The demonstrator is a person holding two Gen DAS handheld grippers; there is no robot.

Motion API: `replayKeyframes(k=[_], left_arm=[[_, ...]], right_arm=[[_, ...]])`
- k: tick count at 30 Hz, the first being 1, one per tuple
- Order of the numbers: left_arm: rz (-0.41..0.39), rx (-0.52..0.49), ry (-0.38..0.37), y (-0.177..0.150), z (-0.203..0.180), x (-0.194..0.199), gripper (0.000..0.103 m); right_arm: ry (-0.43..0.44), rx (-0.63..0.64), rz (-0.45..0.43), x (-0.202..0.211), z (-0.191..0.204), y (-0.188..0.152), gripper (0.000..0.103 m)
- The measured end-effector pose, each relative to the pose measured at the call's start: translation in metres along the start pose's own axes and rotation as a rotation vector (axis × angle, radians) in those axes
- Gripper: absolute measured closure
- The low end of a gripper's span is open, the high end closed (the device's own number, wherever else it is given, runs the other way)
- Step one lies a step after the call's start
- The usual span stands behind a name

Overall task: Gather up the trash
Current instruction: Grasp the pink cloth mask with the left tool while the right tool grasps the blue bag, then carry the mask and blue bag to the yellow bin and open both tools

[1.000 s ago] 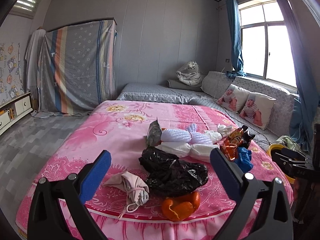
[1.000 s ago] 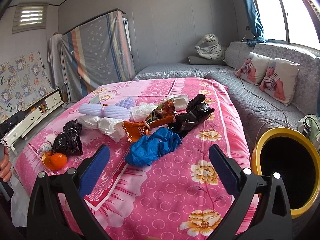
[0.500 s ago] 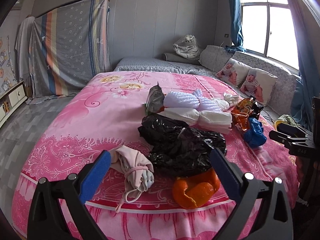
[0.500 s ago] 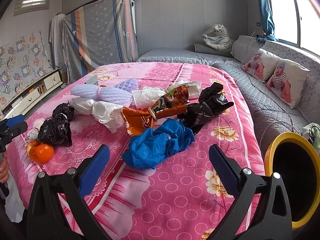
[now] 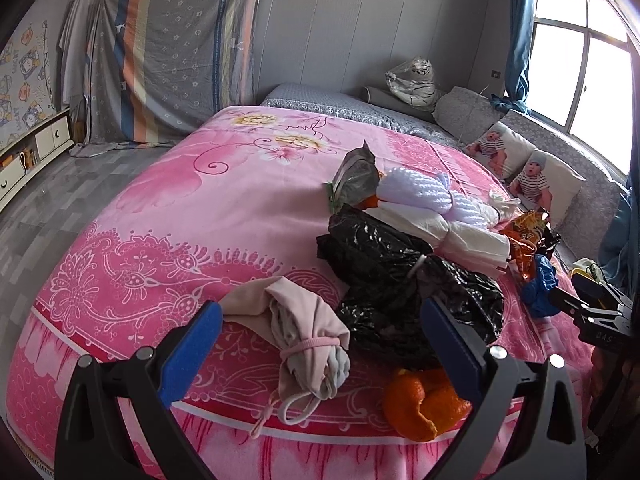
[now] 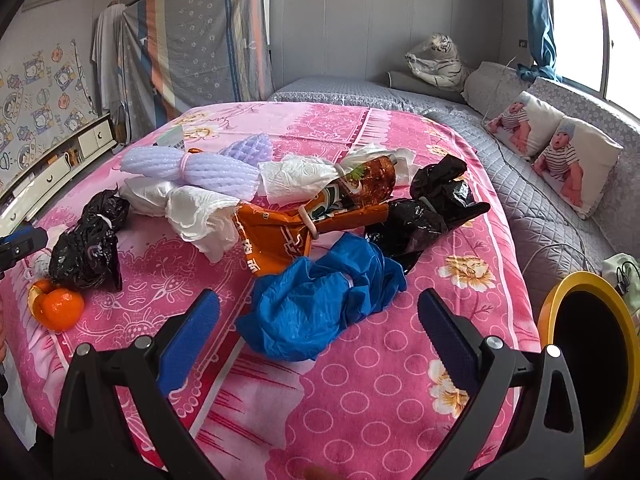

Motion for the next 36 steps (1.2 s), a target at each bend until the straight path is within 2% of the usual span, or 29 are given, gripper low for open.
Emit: replayKeyframes(k=[4, 8, 13, 16, 18, 21, 25, 26, 27, 33, 34, 35, 36], left_arm=[[0.022, 0.028, 0.001, 0.000, 0.007, -0.007, 0.011], [0.051, 0.062, 0.001, 0.000, 0.012, -0.016, 0.019], [0.120, 0.096, 0.006, -0.006, 0.015, -0.036, 0.036], [0.121, 0.122, -0.002, -0.005, 0.018, -0.041, 0.046], [0.126, 0.156, -0.024, -0.005, 0.022, -0.042, 0.057], [0.137, 0.204, -0.067, -0.006, 0.028, -0.041, 0.059], [0.142, 0.282, -0.136, -0.007, 0.037, -0.035, 0.058], [0.139, 0.301, -0.153, -0.007, 0.040, -0.033, 0.053], [0.132, 0.315, -0.154, -0.006, 0.043, -0.032, 0.048], [0.130, 0.281, -0.094, -0.001, 0.041, -0.040, 0.048], [0.127, 0.277, -0.081, -0.001, 0.040, -0.041, 0.049], [0.126, 0.288, -0.081, -0.001, 0.041, -0.041, 0.056], [0.131, 0.298, -0.096, -0.001, 0.042, -0.042, 0.070]], right_arm=[[-0.018, 0.015, 0.034, -0.010, -0.001, 0.002, 0.008], [-0.028, 0.009, 0.053, -0.020, -0.003, 0.004, 0.011], [-0.032, 0.003, 0.073, -0.030, -0.005, 0.003, 0.020], [-0.027, -0.008, 0.083, -0.035, -0.006, 0.001, 0.030], [-0.019, -0.016, 0.086, -0.036, -0.006, 0.000, 0.034], [-0.007, -0.021, 0.087, -0.037, -0.007, 0.000, 0.040], [-0.001, -0.027, 0.083, -0.037, -0.007, -0.002, 0.040], [0.000, -0.029, 0.083, -0.037, -0.007, -0.002, 0.040], [-0.001, -0.029, 0.082, -0.036, -0.006, -0.003, 0.040], [-0.004, -0.030, 0.085, -0.037, -0.007, -0.004, 0.040], [-0.003, -0.032, 0.085, -0.037, -0.007, -0.004, 0.042], [-0.001, -0.034, 0.086, -0.037, -0.007, -0.004, 0.044], [-0.001, -0.035, 0.088, -0.037, -0.007, -0.004, 0.049]])
Point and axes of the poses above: each gripper's, at about its wrist camera, not at the fingertips, and x roughly against the way its jaws point, z to its left, y to its top, the point moved 5 cm from there along -x, roughly the way its jaws point, and after that the axes turned 6 degrees about x, right-handed, at the moved point
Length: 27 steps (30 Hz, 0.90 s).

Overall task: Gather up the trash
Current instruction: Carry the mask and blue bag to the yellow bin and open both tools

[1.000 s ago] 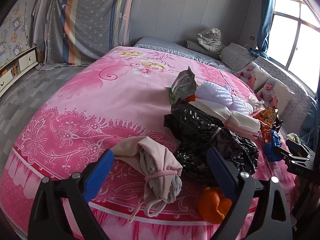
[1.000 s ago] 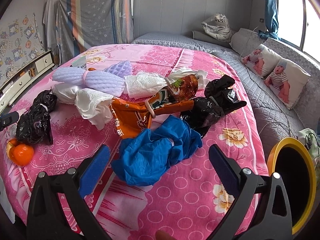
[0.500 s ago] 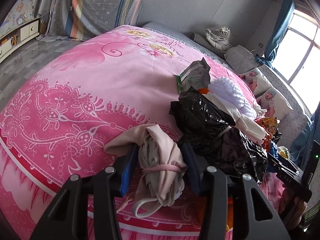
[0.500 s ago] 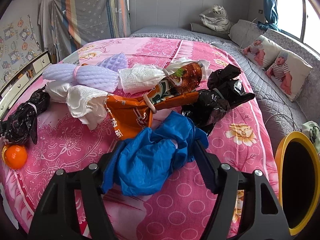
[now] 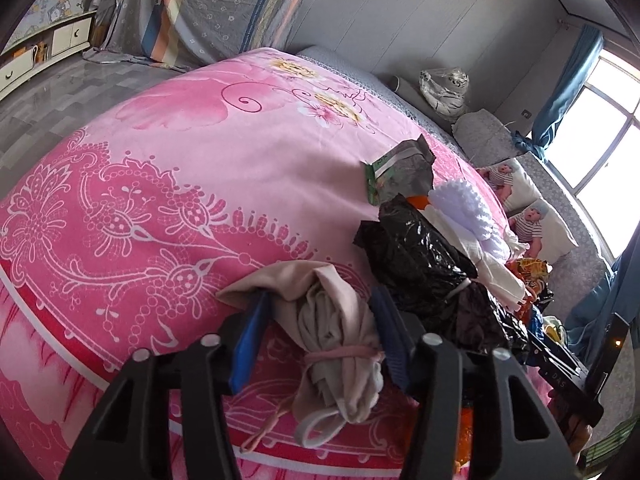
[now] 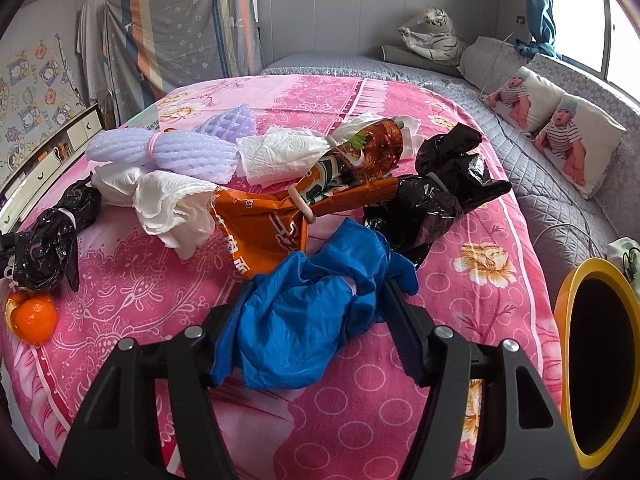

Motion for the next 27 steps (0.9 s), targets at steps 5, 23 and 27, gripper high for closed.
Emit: replayKeyframes(k=[5, 23, 27], left_arm=[[-0.016, -0.070, 0.054, -0.009, -0.005, 0.004, 0.077], [-0.241, -0.249, -0.094, 0.011, -0.093, 0.104, 0.078], [-0.233, -0.347, -0.180, 0.002, -0.151, 0.100, 0.078]], right_arm=[[-0.004, -0.006, -0.002, 0.000, -0.003, 0.001, 0.070], [0.016, -0.078, -0.306, 0.123, -0.046, 0.011, 0.083], [-0.022, -0.128, -0.360, 0.151, -0.068, 0.005, 0.083]])
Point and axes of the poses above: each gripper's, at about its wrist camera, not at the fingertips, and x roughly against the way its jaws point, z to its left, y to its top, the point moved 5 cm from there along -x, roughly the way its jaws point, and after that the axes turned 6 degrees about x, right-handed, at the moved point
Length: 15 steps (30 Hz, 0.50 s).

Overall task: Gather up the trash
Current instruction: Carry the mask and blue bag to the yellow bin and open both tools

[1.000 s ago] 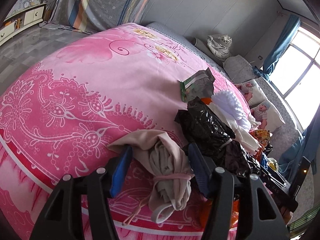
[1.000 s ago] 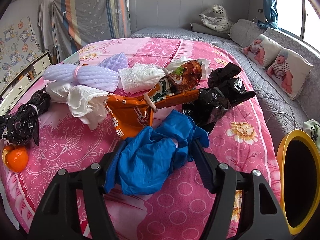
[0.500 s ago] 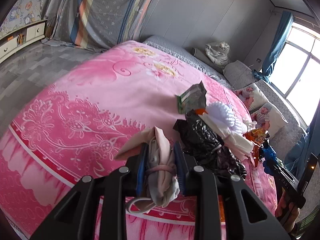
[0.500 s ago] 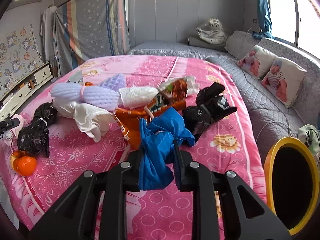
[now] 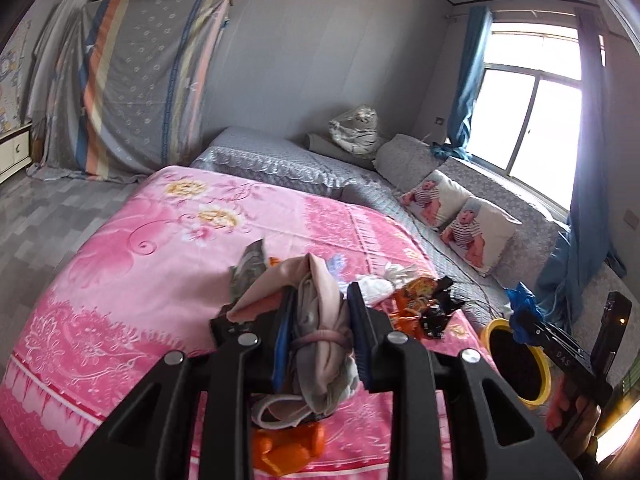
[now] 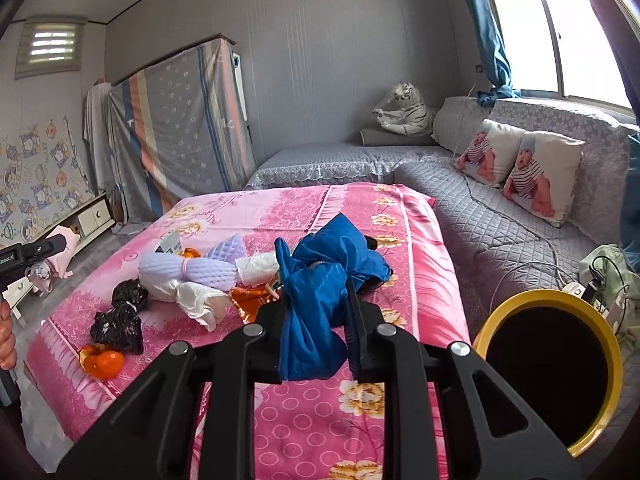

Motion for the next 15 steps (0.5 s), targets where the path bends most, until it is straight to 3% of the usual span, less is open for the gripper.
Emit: replayKeyframes(k=[8, 15], left_arm=[[0.030, -0.166, -0.202, 0.006, -0.125, -0.047, 0.078], [0.122, -0.237, -0.381, -0.015, -0.223, -0.101, 0.078]], right_arm=[[-0.143, -0.116, -0.089, 0.041, -0.073, 0.003, 0.083], [-0.307, -0.188, -0.112, 0.068, -0.142, -0.008, 0.083]])
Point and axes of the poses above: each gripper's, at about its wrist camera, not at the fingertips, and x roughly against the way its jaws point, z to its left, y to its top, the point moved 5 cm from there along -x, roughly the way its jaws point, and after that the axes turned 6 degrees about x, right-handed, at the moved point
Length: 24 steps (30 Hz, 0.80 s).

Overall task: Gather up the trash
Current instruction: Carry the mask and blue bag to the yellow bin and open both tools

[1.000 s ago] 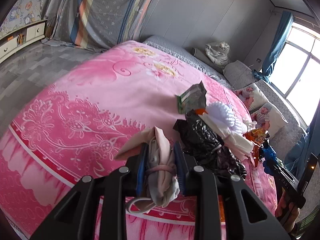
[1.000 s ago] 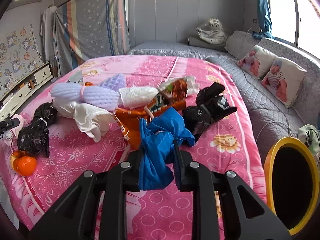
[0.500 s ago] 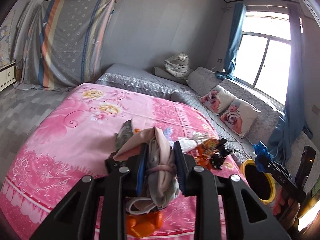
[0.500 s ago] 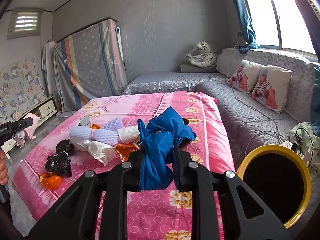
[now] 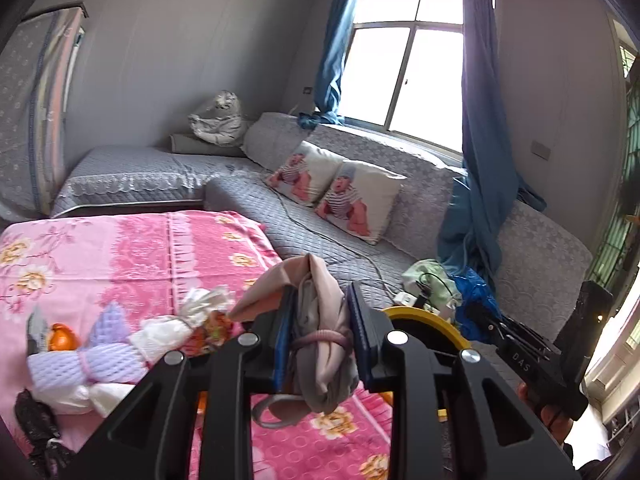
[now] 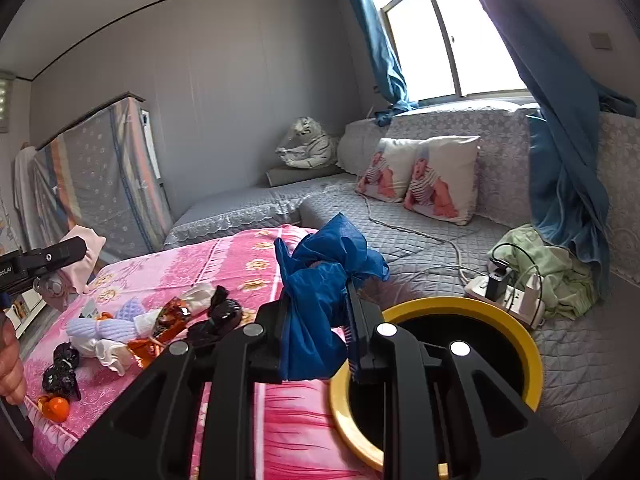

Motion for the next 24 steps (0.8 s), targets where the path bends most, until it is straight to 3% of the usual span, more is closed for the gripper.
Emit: replayKeyframes(k=[3, 13, 24], left_arm=[[0.039, -0.021, -0.065, -0.005, -0.028, -0.034, 0.078], [0.142, -0.050, -0.221, -0.031, -0.092, -0.115, 0.078], [0.239, -0.033, -0.258, -0.060, -0.120, -0.180, 0.078]], right_arm=[[-0.066, -0.036, 0.001, 0.001, -0.026, -0.006, 0.083], [-0.165, -0.141, 0.037, -0.009, -0.090, -0.023, 0.083], [-0.210, -0.196, 0.119, -0.035, -0.126, -0.050, 0.083]])
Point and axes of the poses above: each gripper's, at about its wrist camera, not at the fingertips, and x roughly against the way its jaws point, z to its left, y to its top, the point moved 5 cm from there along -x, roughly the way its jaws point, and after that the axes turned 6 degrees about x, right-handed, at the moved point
